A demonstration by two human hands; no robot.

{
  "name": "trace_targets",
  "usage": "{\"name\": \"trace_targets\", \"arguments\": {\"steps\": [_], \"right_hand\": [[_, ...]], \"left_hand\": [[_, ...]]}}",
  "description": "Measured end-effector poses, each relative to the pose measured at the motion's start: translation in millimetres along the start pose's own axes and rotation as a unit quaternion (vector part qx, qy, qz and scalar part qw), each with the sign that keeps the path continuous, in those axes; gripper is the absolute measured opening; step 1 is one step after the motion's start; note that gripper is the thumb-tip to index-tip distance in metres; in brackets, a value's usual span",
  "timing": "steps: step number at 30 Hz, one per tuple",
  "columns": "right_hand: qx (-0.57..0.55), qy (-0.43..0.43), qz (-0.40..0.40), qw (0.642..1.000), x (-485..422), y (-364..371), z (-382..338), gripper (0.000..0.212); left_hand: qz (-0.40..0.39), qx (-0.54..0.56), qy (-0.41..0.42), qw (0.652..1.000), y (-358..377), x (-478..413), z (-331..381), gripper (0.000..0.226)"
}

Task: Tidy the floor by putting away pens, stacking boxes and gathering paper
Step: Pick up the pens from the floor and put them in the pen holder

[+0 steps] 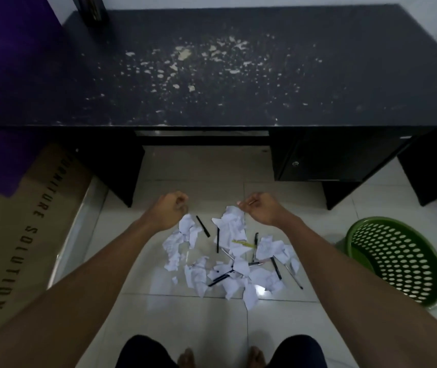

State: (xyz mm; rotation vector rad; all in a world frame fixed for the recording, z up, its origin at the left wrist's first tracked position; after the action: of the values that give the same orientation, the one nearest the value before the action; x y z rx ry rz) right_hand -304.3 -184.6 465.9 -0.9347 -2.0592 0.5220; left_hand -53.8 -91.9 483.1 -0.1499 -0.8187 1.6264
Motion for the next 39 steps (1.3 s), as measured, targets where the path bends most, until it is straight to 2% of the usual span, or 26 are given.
{"name": "trace_targets", "arguments": {"steps": [10, 14, 17, 27, 35, 39], "right_hand": [[0.001, 0.020, 0.036, 0.999, -80, 83, 81, 0.028], [0.011, 0.029, 0.032, 0.999, -106, 116, 118, 0.041], [0.013, 0.041, 0.036, 0.998, -128, 143, 150, 0.044], [0.040, 0.060, 0.045, 0.996, -173, 237, 235, 0.043], [0.098, 0.041, 0.015, 0.994, -189, 314, 282, 0.019], [0.134, 0.010, 0.028, 0.991, -193, 341, 295, 0.029]], "left_hand": [[0.027, 0.018, 0.040, 0.999, 75, -60, -95, 0.013], [0.039, 0.026, 0.038, 0.998, 99, -85, -137, 0.012], [0.037, 0.027, 0.032, 0.998, 127, -103, -175, 0.020], [0.002, 0.052, 0.000, 0.999, 235, -133, -296, 0.024], [-0.058, 0.061, -0.016, 0.996, 302, -145, -361, 0.018], [-0.080, 0.041, -0.024, 0.996, 318, -146, -388, 0.014]]}}
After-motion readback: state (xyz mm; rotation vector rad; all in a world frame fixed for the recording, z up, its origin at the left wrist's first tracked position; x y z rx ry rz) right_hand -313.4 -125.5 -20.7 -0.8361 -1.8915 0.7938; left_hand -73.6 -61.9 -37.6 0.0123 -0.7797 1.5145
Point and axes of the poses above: each hand's wrist, its own x-axis away from the middle knuckle, its own y-axis out of the palm, z = x × y, the point moved 1 cm from there along -x, towards the middle knuckle, and after that the axes turned 14 degrees about x, right-handed, at the moved point
